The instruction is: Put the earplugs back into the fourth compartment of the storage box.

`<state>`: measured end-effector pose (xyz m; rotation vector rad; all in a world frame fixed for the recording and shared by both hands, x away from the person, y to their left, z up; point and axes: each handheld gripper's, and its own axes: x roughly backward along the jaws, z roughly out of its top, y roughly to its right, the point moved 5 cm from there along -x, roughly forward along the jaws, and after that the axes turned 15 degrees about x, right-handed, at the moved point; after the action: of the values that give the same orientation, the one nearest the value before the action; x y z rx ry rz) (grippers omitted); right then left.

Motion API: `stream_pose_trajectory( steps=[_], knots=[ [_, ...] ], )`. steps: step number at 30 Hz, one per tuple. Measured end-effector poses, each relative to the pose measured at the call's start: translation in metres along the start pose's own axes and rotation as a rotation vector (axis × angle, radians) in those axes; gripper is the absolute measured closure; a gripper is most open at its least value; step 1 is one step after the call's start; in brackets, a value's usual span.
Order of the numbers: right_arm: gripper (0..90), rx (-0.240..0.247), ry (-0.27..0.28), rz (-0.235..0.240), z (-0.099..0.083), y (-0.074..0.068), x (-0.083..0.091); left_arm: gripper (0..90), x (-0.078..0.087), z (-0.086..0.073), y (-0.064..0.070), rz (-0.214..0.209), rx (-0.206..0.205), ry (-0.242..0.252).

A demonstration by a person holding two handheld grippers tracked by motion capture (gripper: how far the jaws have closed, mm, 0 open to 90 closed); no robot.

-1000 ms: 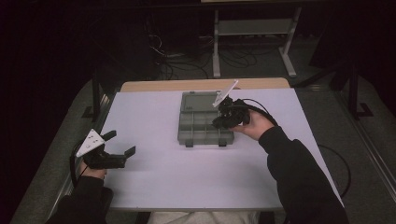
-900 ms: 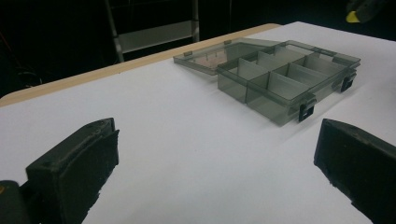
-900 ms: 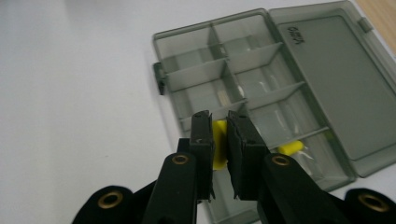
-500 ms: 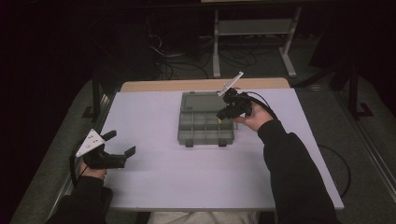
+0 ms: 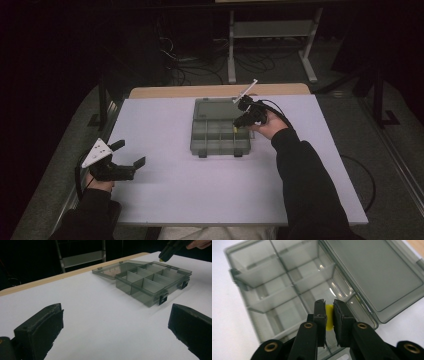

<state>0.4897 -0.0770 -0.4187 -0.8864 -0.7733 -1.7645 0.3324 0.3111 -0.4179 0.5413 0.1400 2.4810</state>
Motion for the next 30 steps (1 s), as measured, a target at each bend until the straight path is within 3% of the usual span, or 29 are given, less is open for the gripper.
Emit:
stream_pose_trajectory(
  steps=[9, 15, 25, 30],
  knots=[
    [77.5, -0.055, -0.031, -0.021, -0.009, 0.011, -0.014, 0.0, -0.001, -0.001, 0.000, -0.007, 0.002, -0.006],
    [59.0, -0.066, -0.004, -0.054, -0.007, 0.011, -0.006, 0.0, -0.001, -0.001, 0.000, -0.007, 0.001, -0.006],
    [16.3, -0.096, 0.028, -0.069, -0.005, 0.003, 0.013, 0.0, -0.001, -0.001, 0.000, -0.006, -0.001, -0.008],
    [10.6, -0.092, 0.059, -0.079, -0.006, -0.003, 0.018, 0.0, -0.001, -0.001, 0.000, -0.005, -0.002, -0.010]
  ],
)
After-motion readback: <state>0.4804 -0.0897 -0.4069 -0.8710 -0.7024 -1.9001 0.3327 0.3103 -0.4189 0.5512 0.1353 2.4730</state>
